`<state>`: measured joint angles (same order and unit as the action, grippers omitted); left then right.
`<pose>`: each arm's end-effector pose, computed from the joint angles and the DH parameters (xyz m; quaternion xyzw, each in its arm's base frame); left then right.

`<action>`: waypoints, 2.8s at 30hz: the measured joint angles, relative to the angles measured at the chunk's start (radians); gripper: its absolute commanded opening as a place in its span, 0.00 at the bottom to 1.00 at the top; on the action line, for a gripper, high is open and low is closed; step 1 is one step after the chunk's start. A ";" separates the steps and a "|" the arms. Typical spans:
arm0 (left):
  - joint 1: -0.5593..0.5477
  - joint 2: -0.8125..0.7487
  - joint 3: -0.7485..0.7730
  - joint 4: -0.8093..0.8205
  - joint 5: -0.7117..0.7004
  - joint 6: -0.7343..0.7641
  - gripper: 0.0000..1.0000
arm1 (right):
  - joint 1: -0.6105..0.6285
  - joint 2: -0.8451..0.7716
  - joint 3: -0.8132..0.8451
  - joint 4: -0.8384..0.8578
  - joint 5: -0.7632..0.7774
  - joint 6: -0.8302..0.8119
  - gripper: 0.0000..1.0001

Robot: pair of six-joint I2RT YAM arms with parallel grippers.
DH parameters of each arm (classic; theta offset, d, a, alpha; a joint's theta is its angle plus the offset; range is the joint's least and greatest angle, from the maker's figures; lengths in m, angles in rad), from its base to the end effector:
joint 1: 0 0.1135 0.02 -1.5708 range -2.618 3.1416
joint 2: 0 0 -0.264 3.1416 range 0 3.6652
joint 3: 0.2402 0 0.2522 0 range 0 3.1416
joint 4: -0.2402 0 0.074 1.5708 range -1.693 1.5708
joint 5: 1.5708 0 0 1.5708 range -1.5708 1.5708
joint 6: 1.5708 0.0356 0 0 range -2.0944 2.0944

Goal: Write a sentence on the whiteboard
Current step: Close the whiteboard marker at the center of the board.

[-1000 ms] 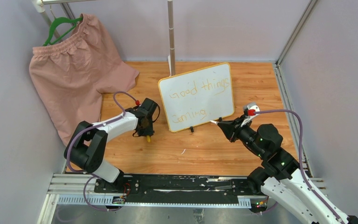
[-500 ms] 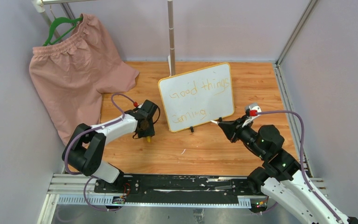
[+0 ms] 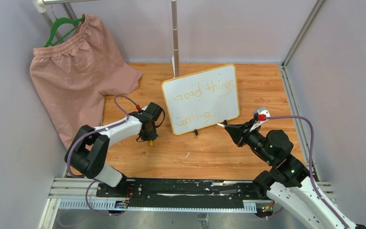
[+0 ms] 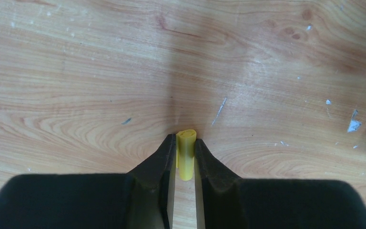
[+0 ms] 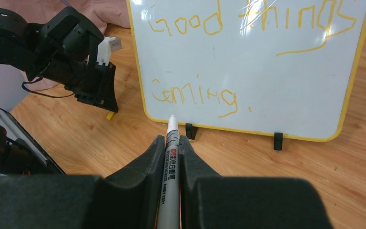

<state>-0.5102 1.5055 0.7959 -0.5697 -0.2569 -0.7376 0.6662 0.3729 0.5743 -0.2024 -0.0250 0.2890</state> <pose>0.2303 -0.1185 0.1590 -0.1298 0.9728 0.0187 0.1909 0.0873 0.0698 0.3174 -0.1413 0.6932 0.3327 0.6236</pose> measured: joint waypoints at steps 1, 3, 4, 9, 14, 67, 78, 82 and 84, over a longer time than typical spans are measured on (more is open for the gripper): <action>-0.002 0.001 0.001 -0.001 -0.001 0.002 0.06 | 0.000 -0.002 0.000 -0.002 0.001 0.000 0.00; -0.004 0.002 0.001 -0.001 -0.002 0.000 0.00 | 0.000 -0.006 0.000 -0.002 0.003 0.000 0.00; -0.004 0.002 0.001 -0.001 -0.002 0.000 0.00 | 0.000 -0.008 0.000 -0.002 0.003 0.000 0.00; -0.004 -0.010 -0.002 -0.003 -0.004 -0.004 0.00 | 0.000 -0.010 0.000 -0.009 0.004 0.000 0.00; -0.004 -0.087 -0.010 -0.065 -0.006 -0.013 0.00 | 0.000 -0.007 0.000 -0.013 0.004 0.000 0.00; -0.004 -0.742 0.296 0.629 0.253 -0.423 0.00 | 0.671 0.824 0.304 1.350 0.278 -0.888 0.00; -0.004 -0.744 0.290 0.652 0.253 -0.478 0.00 | 0.671 0.864 0.336 1.447 0.267 -0.929 0.00; -0.004 -0.742 0.290 0.652 0.253 -0.486 0.00 | 0.671 0.864 0.336 1.447 0.251 -0.909 0.00; -0.004 -0.740 0.290 0.652 0.253 -0.487 0.00 | 0.671 0.863 0.336 1.442 0.242 -0.898 0.00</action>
<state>-0.5140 0.7658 1.0863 0.0822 -0.0036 -1.2243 1.3376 1.2362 0.9108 1.2400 0.2173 -0.6090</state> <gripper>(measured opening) 0.199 0.166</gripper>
